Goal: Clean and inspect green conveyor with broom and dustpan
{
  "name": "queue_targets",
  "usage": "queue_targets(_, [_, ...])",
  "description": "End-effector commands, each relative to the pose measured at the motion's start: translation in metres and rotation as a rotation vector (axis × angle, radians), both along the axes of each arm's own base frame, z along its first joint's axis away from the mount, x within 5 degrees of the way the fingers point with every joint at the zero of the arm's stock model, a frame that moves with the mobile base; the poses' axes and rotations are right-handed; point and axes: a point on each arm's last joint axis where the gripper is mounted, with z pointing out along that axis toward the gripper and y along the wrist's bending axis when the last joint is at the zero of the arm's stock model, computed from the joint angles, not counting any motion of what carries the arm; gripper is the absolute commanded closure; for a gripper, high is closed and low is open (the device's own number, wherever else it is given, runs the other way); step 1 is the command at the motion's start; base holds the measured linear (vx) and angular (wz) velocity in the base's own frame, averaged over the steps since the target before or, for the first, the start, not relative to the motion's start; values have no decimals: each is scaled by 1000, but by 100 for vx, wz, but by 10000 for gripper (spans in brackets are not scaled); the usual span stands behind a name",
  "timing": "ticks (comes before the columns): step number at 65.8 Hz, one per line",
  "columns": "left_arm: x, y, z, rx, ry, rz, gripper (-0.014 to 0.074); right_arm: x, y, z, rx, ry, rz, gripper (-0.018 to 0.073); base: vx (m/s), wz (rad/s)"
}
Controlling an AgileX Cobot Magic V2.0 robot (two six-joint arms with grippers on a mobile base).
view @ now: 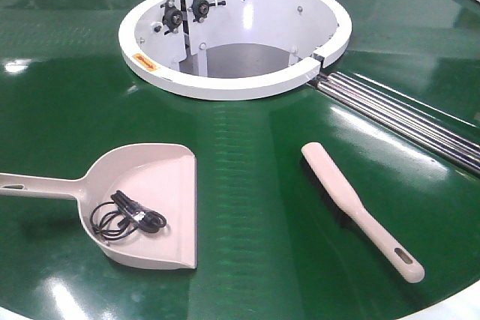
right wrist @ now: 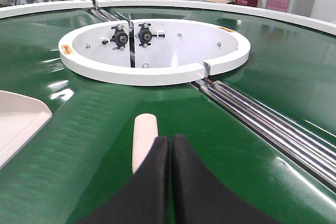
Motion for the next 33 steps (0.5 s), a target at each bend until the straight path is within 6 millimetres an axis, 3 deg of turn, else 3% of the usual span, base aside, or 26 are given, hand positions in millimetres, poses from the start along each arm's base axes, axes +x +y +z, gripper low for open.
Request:
queue_targets(1, [-1, 0, 4, -17, -76, -2, 603, 1, 0, 15, 14, -94, -5, 568, 0, 0])
queue_targets(21, [-1, 0, 4, -17, -76, -2, 603, 2, -4, 12, -29, -95, -53, 568, 0, 0])
queue_targets(33, [-1, 0, 4, -17, -76, -2, 603, 7, -11, -11, -31, -139, -163, 568, 0, 0])
